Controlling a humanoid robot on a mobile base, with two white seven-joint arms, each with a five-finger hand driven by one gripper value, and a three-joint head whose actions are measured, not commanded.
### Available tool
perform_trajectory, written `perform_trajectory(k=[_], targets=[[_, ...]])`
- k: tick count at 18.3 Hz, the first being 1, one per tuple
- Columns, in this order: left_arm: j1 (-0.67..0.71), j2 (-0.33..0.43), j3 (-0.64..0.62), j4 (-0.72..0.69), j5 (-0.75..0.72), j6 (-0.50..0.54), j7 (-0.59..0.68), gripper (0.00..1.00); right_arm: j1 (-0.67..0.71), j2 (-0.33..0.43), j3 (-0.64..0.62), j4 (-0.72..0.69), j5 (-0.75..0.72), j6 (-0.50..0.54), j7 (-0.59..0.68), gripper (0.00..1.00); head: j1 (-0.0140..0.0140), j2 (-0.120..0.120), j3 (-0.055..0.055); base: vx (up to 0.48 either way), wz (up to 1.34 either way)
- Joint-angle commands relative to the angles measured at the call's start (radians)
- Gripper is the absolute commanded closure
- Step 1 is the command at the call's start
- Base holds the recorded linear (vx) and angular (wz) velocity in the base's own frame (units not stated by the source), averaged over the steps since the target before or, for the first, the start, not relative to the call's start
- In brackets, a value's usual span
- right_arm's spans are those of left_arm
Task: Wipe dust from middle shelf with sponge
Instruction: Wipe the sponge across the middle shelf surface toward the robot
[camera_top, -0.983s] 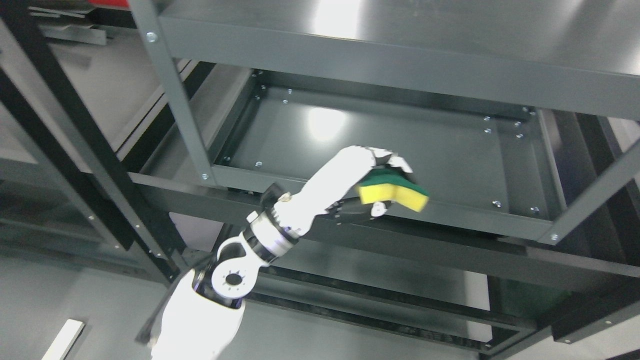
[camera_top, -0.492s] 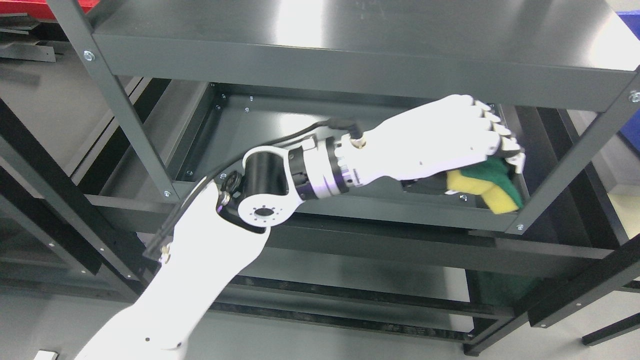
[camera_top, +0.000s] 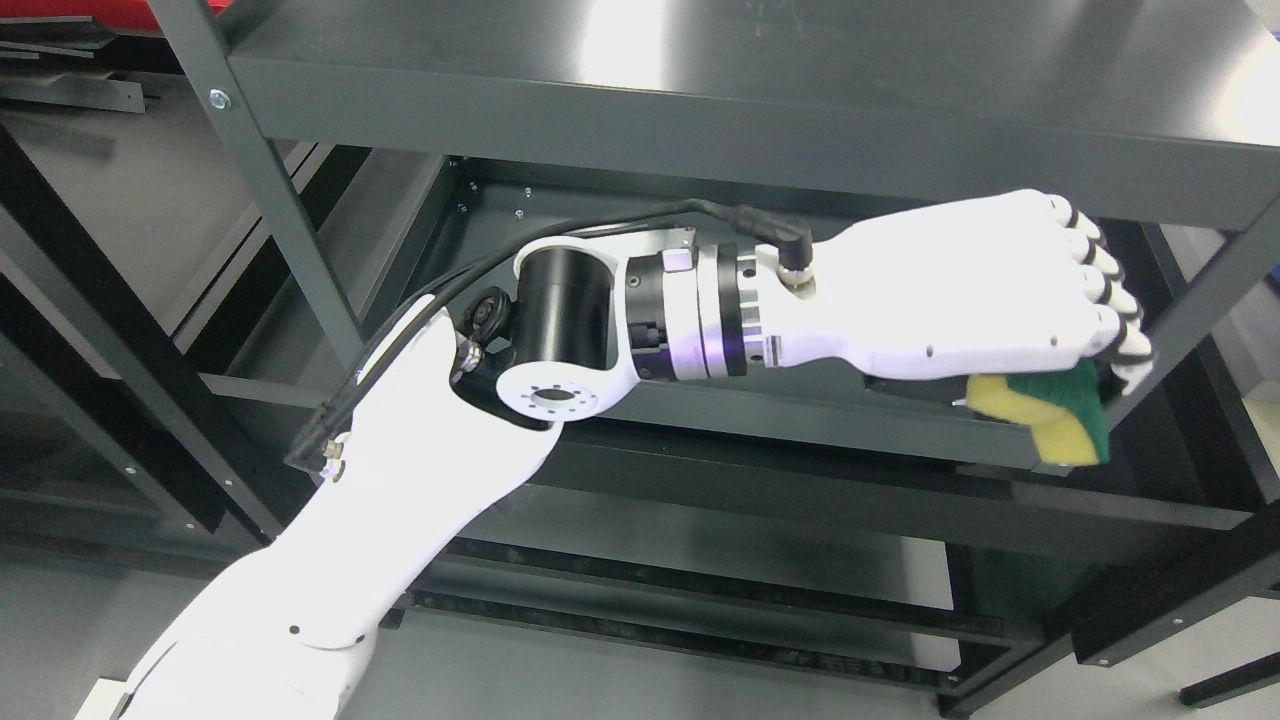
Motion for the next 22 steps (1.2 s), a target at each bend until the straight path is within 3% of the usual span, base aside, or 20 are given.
perform_trajectory(k=[1, 4, 5, 10, 14, 17, 20, 22], targets=[[0.063, 0.018, 0.192, -0.043, -0.003, -0.145, -0.113, 1.0, 0.0, -0.017, 0.0, -0.017, 0.0, -0.001, 0.001, 0.0, 0.0, 0.0, 0.0, -0.005, 0.03], [0.101, 0.018, 0.425, -0.069, 0.004, -0.185, -0.167, 1.0, 0.0, -0.017, 0.0, -0.017, 0.0, -0.001, 0.001, 0.0, 0.0, 0.0, 0.0, 0.0, -0.03], [0.101, 0.055, 0.488, -0.071, 0.021, -0.185, -0.167, 1.0, 0.0, -0.017, 0.001, -0.017, 0.0, -0.001, 0.001, 0.0, 0.0, 0.0, 0.0, 0.002, -0.04], [0.201, 0.392, 0.662, -0.069, 0.26, -0.185, -0.166, 1.0, 0.0, -0.017, 0.001, -0.017, 0.0, -0.001, 0.001, 0.0, 0.0, 0.0, 0.0, 0.002, -0.11], [0.421, 0.648, 0.773, -0.069, 0.463, -0.185, -0.163, 1.0, 0.0, -0.017, 0.0, -0.017, 0.0, -0.001, 0.001, 0.0, 0.0, 0.0, 0.0, 0.014, -0.12], [0.518, 0.767, 0.966, -0.052, 0.552, -0.185, -0.163, 1.0, 0.0, -0.017, 0.0, -0.017, 0.0, -0.001, 0.001, 0.0, 0.0, 0.0, 0.0, 0.015, -0.18], [0.535, 0.83, 1.175, 0.009, 0.567, -0.185, -0.161, 1.0, 0.0, -0.017, 0.0, -0.017, 0.0, -0.001, 0.001, 0.0, 0.0, 0.0, 0.0, 0.022, -0.13], [0.546, 0.87, 1.237, 0.043, 0.618, -0.185, -0.163, 1.0, 0.0, -0.017, 0.0, -0.017, 0.0, -0.001, 0.001, 0.0, 0.0, 0.0, 0.0, 0.014, -0.04]])
